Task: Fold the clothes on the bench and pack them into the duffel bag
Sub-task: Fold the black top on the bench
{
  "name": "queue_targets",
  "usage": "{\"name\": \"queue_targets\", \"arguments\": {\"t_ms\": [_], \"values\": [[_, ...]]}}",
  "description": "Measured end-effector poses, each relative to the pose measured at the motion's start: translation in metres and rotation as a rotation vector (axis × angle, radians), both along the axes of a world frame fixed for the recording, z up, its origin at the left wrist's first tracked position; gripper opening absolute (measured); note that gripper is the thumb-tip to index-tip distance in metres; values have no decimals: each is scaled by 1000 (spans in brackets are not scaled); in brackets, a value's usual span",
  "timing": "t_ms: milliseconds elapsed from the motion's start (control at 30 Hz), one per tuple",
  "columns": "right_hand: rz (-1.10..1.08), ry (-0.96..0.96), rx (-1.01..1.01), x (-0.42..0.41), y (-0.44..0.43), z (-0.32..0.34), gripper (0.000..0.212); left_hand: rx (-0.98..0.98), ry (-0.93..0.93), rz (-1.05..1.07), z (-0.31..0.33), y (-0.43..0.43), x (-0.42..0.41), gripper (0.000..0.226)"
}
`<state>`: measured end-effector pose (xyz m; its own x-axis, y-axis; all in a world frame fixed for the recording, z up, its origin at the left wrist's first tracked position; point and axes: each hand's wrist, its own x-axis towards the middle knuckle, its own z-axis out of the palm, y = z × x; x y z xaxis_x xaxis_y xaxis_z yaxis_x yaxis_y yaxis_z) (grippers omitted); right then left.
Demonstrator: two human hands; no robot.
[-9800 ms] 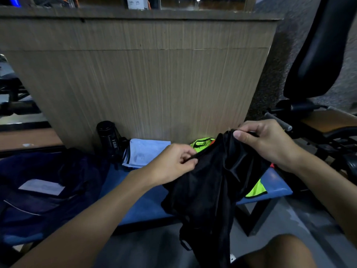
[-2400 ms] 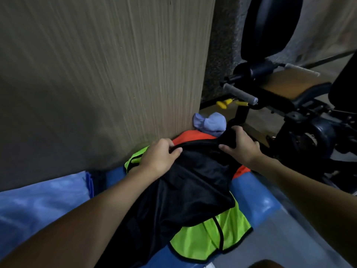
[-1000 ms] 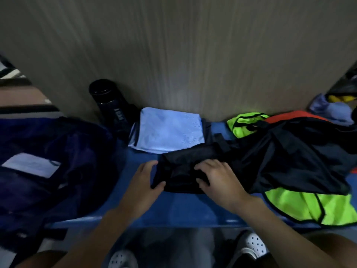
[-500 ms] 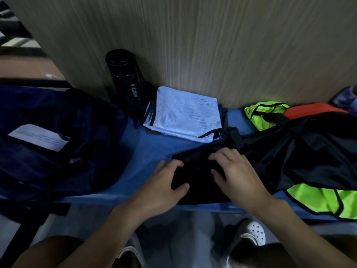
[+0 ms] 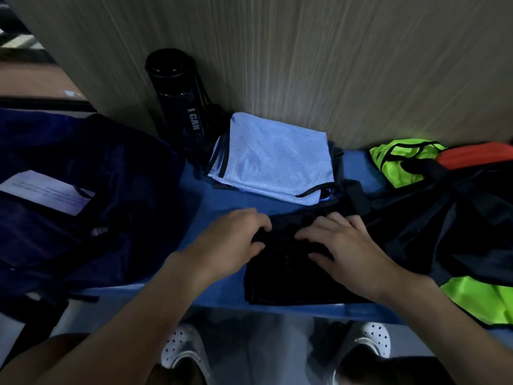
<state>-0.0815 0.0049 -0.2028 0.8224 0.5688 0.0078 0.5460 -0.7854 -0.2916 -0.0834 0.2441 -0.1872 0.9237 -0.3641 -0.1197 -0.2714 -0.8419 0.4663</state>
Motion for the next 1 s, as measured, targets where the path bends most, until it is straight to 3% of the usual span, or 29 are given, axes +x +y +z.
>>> {"name": "queue_targets", "arguments": {"t_ms": [100, 300, 400, 500, 633, 733, 800, 1000], "values": [[18, -59, 51, 0, -1, -2, 23, -31, -7, 56, -3, 2, 6, 24], [78, -108, 215, -10, -12, 6, 13, -73, -37, 103, -2, 6, 4, 13], [80, -63, 190, -18, -17, 2, 20, -74, -85, 113, -1, 5, 3, 3], [43, -58, 158, -23, -17, 2, 44, -63, -110, 111, -3, 5, 2, 9], [99, -49, 215, -28, -10, 8, 39, -115, -127, 29, -4, 3, 4, 6], [173, 15, 171, -29, -2, 3, 33, -13, -42, -115, -7, 3, 5, 40], [203, -1, 163, -28, 0, -1, 15, 29, -55, -143, -9, 3, 8, 47], [55, -71, 403, -19, 0, 5, 9, -94, -123, 40, -5, -1, 10, 6]]}}
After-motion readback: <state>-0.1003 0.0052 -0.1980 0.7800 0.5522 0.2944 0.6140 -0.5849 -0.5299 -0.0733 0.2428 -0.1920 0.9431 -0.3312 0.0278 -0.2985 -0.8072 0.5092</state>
